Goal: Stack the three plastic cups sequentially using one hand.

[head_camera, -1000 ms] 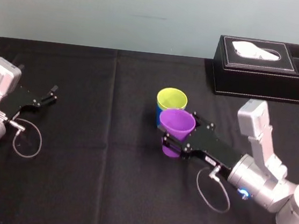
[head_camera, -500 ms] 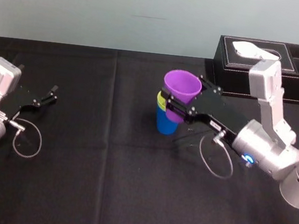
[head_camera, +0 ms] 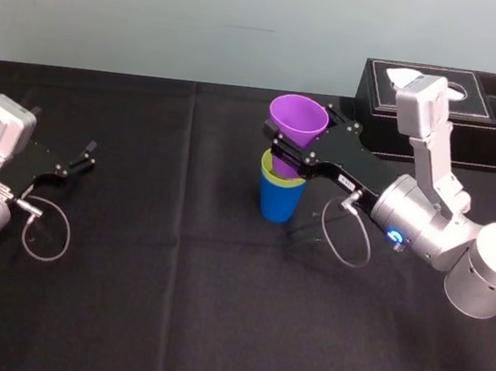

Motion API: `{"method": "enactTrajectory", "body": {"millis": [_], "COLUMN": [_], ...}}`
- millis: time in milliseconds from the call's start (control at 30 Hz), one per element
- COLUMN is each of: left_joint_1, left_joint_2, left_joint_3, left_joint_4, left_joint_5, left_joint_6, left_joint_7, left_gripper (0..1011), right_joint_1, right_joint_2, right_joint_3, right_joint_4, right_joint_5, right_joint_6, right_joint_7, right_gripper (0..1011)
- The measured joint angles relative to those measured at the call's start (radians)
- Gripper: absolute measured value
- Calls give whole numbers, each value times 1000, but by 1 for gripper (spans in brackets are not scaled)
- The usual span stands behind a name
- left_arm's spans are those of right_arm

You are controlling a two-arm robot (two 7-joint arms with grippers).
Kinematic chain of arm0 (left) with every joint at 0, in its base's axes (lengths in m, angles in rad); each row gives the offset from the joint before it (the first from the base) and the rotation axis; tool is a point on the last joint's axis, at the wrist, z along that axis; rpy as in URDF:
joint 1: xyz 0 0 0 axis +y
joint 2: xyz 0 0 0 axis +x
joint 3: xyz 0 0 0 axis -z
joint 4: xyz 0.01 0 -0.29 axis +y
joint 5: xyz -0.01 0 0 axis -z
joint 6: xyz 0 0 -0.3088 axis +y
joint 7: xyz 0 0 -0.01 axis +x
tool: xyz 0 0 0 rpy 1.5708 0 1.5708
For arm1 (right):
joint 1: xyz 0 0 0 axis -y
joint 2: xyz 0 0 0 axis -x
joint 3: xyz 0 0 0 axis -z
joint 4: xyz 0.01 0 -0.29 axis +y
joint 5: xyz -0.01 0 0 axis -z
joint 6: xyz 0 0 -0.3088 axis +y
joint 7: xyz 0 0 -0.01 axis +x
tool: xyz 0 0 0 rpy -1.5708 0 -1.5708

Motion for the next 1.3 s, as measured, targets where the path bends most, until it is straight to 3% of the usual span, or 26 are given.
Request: {"method": "enactTrajectory", "body": {"millis": [433,1300], "left_joint_1": [0,0], "left_joint_2": [0,0], "left_joint_3": [0,0], "left_joint_4": [0,0], "left_joint_5": [0,0], "left_joint_6": [0,0], "left_joint_7": [0,0], "left_gripper": [1011,1011], "right_joint_1": [48,52], "right_joint_2": [-39,-64], "right_joint_3": [-11,-17], "right_joint_4": [107,223], "right_joint_5": [-17,-41], "right_joint_6": [-37,-75], "right_joint_7": [14,36], "right_gripper": [735,735]}}
